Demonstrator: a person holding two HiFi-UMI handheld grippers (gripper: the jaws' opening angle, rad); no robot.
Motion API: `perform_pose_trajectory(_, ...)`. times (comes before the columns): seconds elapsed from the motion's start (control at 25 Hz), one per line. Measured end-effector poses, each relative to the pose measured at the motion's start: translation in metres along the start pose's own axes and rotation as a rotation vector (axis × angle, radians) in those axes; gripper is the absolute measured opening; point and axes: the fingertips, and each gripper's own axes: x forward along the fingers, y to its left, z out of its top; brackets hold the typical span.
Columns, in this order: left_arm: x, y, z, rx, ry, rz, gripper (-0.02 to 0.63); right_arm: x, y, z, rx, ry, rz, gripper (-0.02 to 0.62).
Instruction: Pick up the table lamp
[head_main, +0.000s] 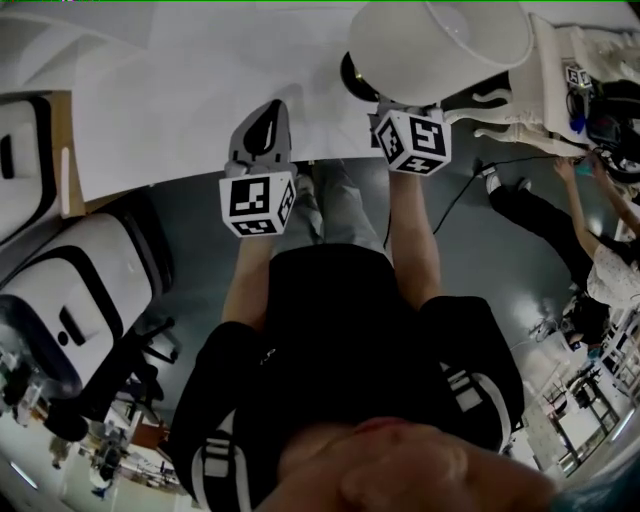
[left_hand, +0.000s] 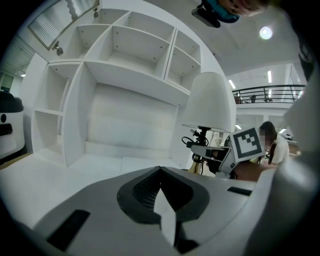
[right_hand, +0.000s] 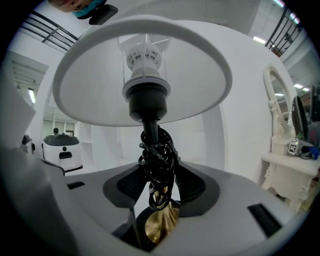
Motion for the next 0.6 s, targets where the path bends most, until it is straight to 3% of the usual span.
perform_pose_trajectory(0.28, -0.048, -0.028, 0.035, -0.014, -0.100, -0.025, 0.008, -0.063, 0.020, 0.042, 0.031, -0.036, 0.048, 0.184)
perform_pose_trajectory(0.6, -0.100, -0.069, 0.077, 0.026, -0.198, -0.046, 0.008, -0.143, 0.033, 0.088, 0.041, -0.108, 0.091, 0.178)
